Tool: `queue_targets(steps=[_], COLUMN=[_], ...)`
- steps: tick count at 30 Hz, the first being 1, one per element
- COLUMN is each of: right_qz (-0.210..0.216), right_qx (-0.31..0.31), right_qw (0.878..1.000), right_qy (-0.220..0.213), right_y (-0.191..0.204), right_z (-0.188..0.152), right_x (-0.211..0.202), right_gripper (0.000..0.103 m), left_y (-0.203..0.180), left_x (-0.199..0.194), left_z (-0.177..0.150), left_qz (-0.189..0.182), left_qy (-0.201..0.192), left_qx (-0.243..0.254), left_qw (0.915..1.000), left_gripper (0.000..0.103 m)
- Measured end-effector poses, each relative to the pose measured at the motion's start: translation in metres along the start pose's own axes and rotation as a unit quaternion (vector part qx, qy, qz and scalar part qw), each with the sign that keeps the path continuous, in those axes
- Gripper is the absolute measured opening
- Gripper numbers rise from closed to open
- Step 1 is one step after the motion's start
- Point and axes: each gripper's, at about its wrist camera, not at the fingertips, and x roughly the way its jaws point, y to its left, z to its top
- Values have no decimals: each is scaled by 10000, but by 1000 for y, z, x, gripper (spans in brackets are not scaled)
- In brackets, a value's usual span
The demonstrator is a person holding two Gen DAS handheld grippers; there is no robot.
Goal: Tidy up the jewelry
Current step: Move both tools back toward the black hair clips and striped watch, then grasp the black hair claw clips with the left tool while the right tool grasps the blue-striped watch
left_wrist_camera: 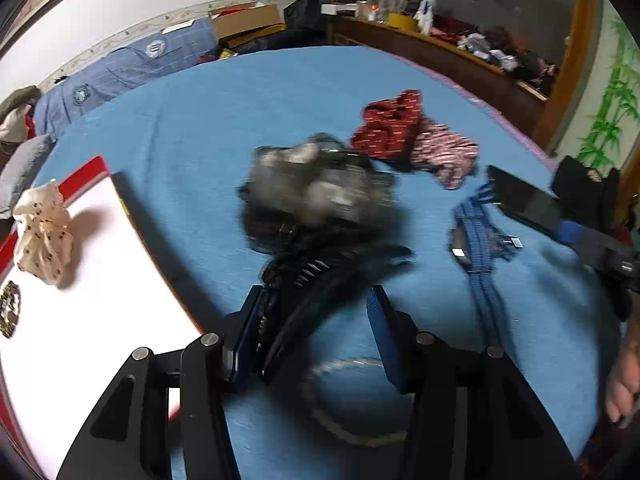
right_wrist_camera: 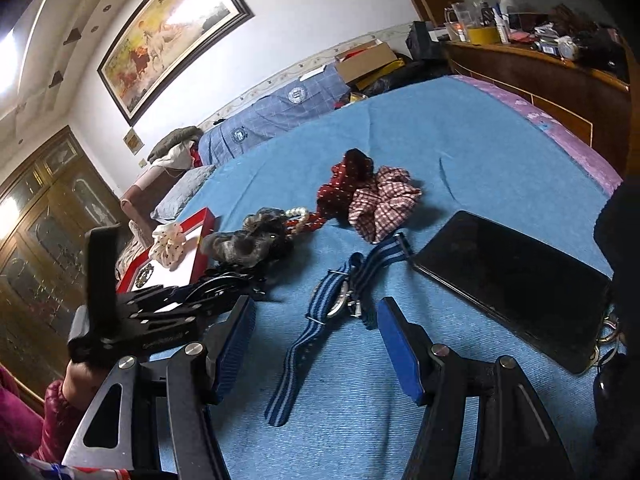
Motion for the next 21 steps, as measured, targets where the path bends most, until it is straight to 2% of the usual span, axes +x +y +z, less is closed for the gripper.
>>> queue_targets(steps=[5,9,15,17,19,21], right_qz=[2,-112,-131,-176,-233,-271], right_qx=[197,182,77,51,55,67], right_qw=[9996,9989,9985,9983,9980,9977], right_qy=[185,413,518,550,590,623], right_y=[-7,-5,2,2,2,2], right_z=[-1,-5,-9,-9,-8,-8], right_x=[9,19,26,28,31,33], right_gripper=[68,68,68,68,68,68], left_y=[-22,-18,-6,-9,-14,-17], left_x=[-13,-5,19,23,24,23], left_z=[-6,0,12,14,14,12], left_qz=[-343,-71,-151,-27,-77,-25], left_qy=[-126,-127,130,147,117,59], left_qx=[226,152,-230,-238,-228,-152], left_qw=[9991,9998,9995,9996,9996,9999], left_gripper=[50,50,50,49,33,33])
